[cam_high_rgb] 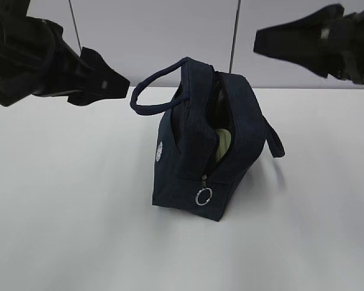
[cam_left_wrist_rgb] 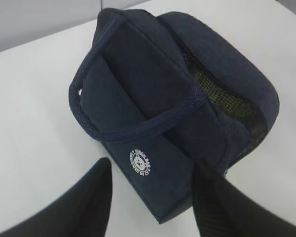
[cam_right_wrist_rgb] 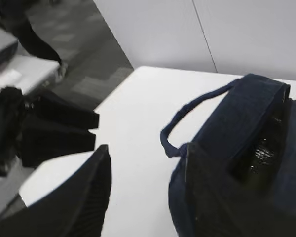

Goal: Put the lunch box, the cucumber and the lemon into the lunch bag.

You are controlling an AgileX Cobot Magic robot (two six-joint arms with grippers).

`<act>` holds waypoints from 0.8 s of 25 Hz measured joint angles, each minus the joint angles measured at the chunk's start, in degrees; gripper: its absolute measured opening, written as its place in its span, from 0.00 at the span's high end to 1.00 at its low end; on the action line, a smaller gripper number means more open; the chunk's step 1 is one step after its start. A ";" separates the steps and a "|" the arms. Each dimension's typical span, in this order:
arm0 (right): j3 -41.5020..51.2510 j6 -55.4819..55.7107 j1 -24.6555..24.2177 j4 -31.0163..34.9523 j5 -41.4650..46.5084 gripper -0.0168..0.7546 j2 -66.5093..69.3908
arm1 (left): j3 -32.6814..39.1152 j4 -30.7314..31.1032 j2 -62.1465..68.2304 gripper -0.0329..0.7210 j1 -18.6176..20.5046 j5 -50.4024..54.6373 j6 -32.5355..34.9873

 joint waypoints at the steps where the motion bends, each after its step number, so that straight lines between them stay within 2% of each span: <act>1: 0.00 -0.03 0.00 2.83 0.00 0.50 0.00 | 0.00 -0.25 0.00 0.48 -0.21 -0.78 0.11; 4: 0.00 -0.03 0.00 7.78 0.00 0.50 0.02 | 0.00 -0.75 0.00 0.50 -0.25 -3.44 0.11; 7: 0.00 0.07 0.00 7.40 1.25 0.50 0.02 | 0.00 -2.65 0.00 0.57 -0.25 -5.69 0.11; 9: 0.00 0.56 0.00 4.07 1.90 0.50 0.02 | 0.00 -3.07 0.00 0.61 -0.25 -5.94 0.11; 13: 1.48 4.35 0.00 -4.43 2.72 0.50 0.02 | 0.00 -3.07 1.13 0.63 -0.25 -5.70 1.08; 20: 7.67 5.69 0.00 -9.25 2.19 0.50 0.02 | 0.00 -3.07 7.12 0.63 -0.25 -3.78 8.57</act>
